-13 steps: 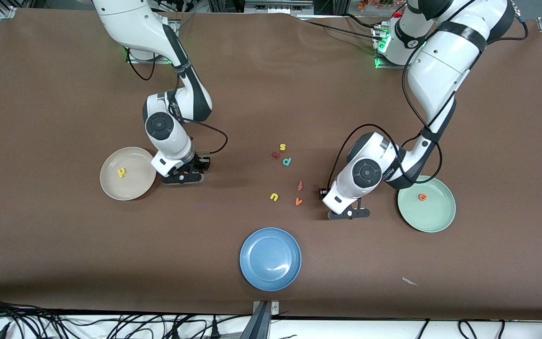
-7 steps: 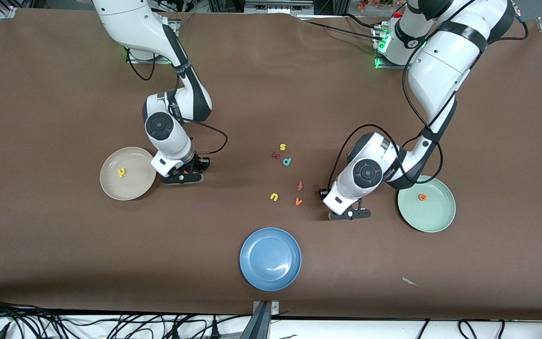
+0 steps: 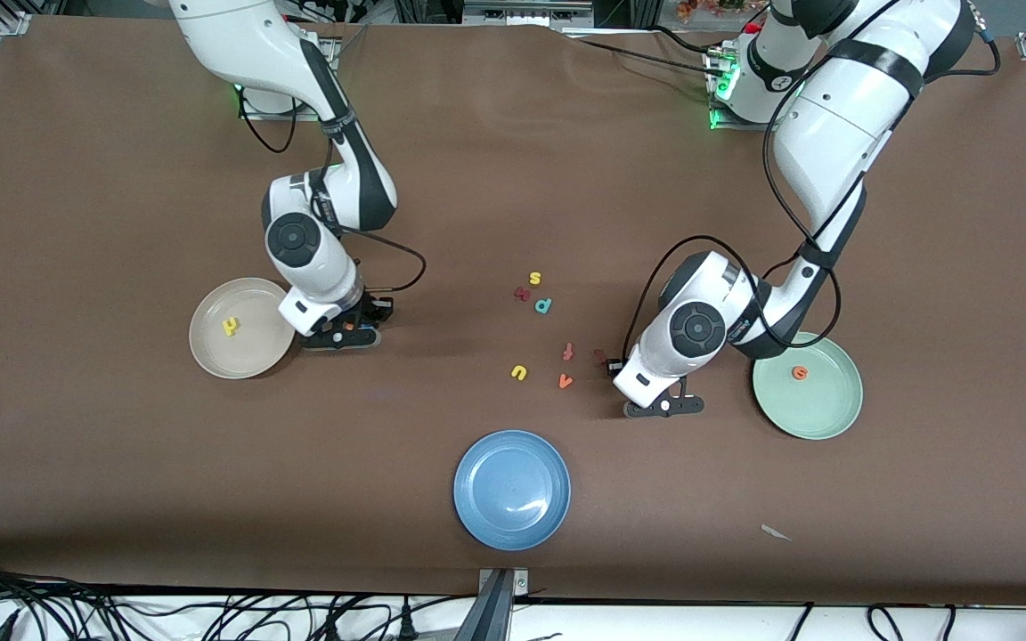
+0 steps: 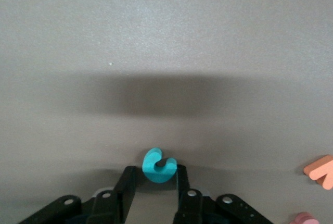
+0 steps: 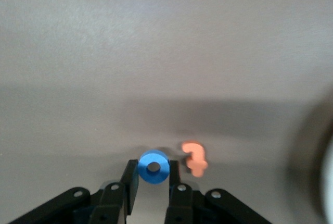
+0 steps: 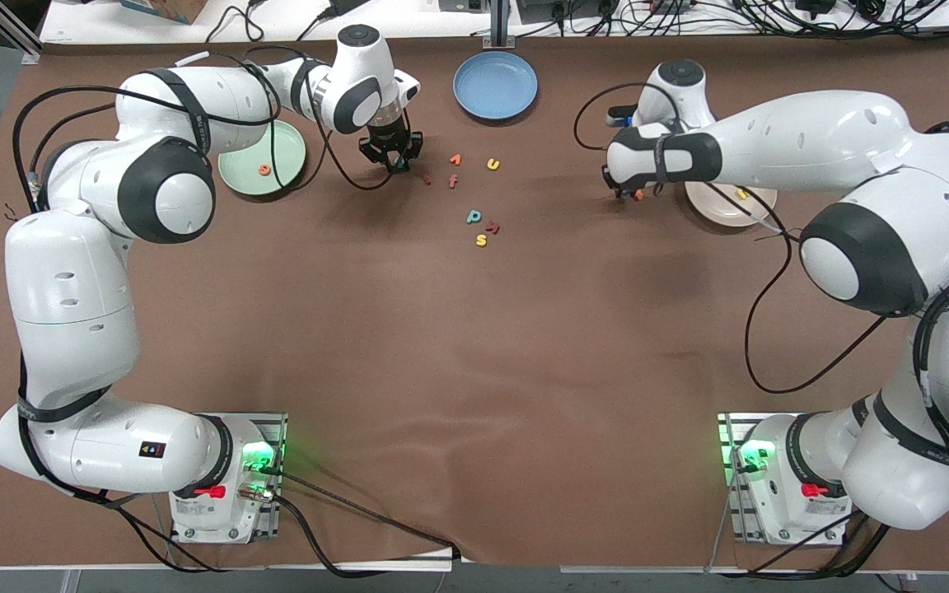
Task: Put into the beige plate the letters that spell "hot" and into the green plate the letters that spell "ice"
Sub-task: 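Set the o on the white plate while the left gripper sets c on green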
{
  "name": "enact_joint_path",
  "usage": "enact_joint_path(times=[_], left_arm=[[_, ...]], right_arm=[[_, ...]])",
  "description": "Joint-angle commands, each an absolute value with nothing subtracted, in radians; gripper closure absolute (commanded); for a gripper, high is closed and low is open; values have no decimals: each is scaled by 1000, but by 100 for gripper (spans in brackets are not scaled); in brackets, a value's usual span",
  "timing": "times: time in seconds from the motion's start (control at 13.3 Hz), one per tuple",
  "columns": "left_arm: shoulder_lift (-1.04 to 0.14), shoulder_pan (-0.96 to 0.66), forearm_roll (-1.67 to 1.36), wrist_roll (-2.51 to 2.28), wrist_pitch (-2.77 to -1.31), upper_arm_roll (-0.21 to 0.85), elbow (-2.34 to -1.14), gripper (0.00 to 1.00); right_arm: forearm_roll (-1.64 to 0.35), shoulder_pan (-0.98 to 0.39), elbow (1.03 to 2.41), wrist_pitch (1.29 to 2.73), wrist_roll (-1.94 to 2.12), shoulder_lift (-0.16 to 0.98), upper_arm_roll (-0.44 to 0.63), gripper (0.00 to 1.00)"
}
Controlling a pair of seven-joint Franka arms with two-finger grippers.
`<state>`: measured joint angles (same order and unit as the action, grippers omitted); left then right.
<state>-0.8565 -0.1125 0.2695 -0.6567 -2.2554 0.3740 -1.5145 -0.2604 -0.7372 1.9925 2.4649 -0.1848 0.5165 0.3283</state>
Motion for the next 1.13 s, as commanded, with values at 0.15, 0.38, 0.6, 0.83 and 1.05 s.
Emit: enact_joint_path(times=[0.15, 0.38, 0.6, 0.83, 1.05], left_arm=[[-868, -127, 281, -647, -2252, 357, -1494, 66], [-868, -127, 281, -647, -2252, 357, -1496, 70], [-868, -129, 282, -646, -2252, 354, -1496, 73], [-865, -127, 284, -646, -2252, 354, -1494, 76], [-833, -107, 285, -621, -2237, 354, -1494, 78]], right_arm=[[-275, -733, 1970, 2304, -155, 434, 420, 79], [-270, -733, 1971, 2218, -144, 422, 501, 79], [-270, -730, 1986, 2203, -66, 440, 580, 79], [-270, -724, 1999, 2203, -40, 466, 620, 79], [-270, -686, 2002, 2203, 21, 492, 635, 79]])
